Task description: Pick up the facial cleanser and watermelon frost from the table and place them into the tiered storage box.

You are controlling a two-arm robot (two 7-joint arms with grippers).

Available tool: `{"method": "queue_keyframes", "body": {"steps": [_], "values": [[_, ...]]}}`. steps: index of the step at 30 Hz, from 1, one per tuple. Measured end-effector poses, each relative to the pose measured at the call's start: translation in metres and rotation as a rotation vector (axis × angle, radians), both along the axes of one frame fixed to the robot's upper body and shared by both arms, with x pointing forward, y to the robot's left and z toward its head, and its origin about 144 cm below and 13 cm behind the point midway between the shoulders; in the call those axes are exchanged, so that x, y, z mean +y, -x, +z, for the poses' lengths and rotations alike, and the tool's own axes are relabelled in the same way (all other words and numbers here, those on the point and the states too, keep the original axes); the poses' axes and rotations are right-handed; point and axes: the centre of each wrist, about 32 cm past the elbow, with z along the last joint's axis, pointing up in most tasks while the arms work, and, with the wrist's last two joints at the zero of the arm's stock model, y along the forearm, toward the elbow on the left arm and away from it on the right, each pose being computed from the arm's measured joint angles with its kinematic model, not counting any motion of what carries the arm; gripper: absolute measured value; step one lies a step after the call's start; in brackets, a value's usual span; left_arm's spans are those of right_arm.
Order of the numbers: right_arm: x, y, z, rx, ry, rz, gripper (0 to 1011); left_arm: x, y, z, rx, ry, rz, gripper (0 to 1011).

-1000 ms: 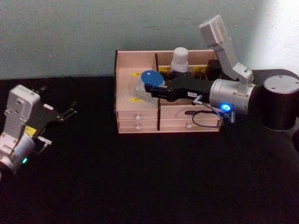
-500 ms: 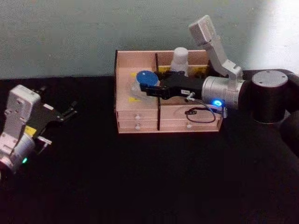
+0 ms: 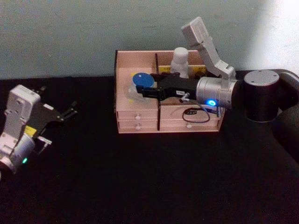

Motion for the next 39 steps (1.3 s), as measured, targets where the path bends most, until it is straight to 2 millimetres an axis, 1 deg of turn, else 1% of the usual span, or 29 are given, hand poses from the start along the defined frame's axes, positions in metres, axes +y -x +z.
{"method": "queue_keyframes", "body": {"steps": [14, 39], "values": [[0.004, -0.008, -0.002, 0.012, -0.001, -0.019, 703, 0.000, 0.000, 0.000, 0.000, 0.000, 0.000, 1001], [0.008, -0.016, -0.005, 0.043, -0.012, -0.016, 704, 0.000, 0.000, 0.000, 0.000, 0.000, 0.000, 1001]]}}
